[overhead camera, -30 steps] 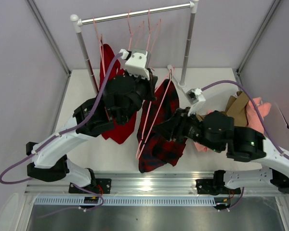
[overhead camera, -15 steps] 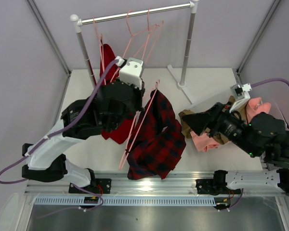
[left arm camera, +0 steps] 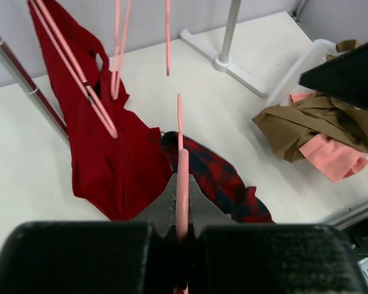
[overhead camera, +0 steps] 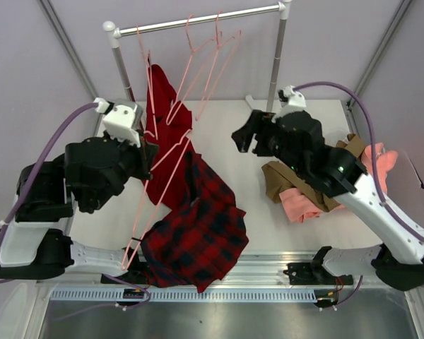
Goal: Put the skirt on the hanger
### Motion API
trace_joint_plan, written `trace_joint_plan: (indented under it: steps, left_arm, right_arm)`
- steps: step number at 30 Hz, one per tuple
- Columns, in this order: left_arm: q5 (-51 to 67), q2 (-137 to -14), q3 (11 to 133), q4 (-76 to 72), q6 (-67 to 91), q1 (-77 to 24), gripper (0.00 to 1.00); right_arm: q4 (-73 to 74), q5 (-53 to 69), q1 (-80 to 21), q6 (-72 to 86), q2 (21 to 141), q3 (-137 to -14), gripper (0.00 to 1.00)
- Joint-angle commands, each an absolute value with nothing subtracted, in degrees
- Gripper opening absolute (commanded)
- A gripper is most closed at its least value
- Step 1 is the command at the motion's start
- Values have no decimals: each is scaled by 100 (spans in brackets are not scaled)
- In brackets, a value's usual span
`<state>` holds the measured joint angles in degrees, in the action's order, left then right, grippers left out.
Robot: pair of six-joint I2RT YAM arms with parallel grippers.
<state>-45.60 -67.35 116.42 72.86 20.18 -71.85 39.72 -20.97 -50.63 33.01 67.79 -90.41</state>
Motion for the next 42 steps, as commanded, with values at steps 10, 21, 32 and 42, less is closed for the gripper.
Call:
trace_joint_plan:
  steps: [10,21,32,42]
  left_arm:
    - [-4465,-6688,11742,7163,1925,-6706,0]
    - [-3623,-6399,11113,7568,2083,-6557,0]
    - [-2347,-6258,9695,6391,1539,-6565,0]
    - [-2136,-6750,9852,5959,1204,-6522,0]
  right_arm:
    - [3349,-466,-4869,2311,9386,-12498,78]
    - [1855,-272,-4808,2935,7411,-8256,75]
    - [679,44,-5071,3226,5890,-5820,79]
    - [-562,-378,-6415,55,5844,-5431,84]
